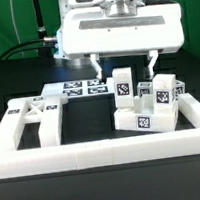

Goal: Assemble chair

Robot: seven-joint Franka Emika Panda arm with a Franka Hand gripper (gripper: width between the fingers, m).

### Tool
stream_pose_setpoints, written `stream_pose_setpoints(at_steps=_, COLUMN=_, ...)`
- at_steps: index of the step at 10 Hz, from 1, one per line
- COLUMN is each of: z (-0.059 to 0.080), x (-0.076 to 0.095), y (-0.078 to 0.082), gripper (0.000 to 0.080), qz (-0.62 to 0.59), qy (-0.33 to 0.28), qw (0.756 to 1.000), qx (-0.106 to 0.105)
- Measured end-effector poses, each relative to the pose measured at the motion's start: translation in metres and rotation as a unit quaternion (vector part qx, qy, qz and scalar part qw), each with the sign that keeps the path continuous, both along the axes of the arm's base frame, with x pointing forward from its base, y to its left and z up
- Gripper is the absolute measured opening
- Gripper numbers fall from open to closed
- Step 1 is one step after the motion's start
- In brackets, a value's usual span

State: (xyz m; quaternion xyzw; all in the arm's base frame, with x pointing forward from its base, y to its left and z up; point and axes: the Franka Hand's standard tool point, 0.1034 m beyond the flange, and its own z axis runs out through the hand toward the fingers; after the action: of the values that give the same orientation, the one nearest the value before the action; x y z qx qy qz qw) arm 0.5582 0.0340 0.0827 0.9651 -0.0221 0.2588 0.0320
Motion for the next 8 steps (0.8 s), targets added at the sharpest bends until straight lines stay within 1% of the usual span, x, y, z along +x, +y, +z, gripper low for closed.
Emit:
stream_pose_setpoints(at_steps=1, z=0.006, x=0.005, y=-0.005, gripper=0.0639, qz=0.0, qy=-0.001, qw=1.0, qx=0.0)
stream_pose_setpoints(at_steps=4, z=0.025, x=0.012, y=-0.008, gripper=0.0649, qz=0.004, qy=0.005, qw=1.0, qx=0.005)
stream_pose_setpoints(at_steps=6, z=0.031, x=0.015, y=-0.009, gripper=0.0649, qz=0.007, qy=0.002, qw=1.0, qx=0.005)
stream_pose_setpoints(at_steps=8, z=0.028, x=0.015, y=-0.007, gripper=0.0649, qz=0.007, qy=0.015, qw=1.0, qx=0.007)
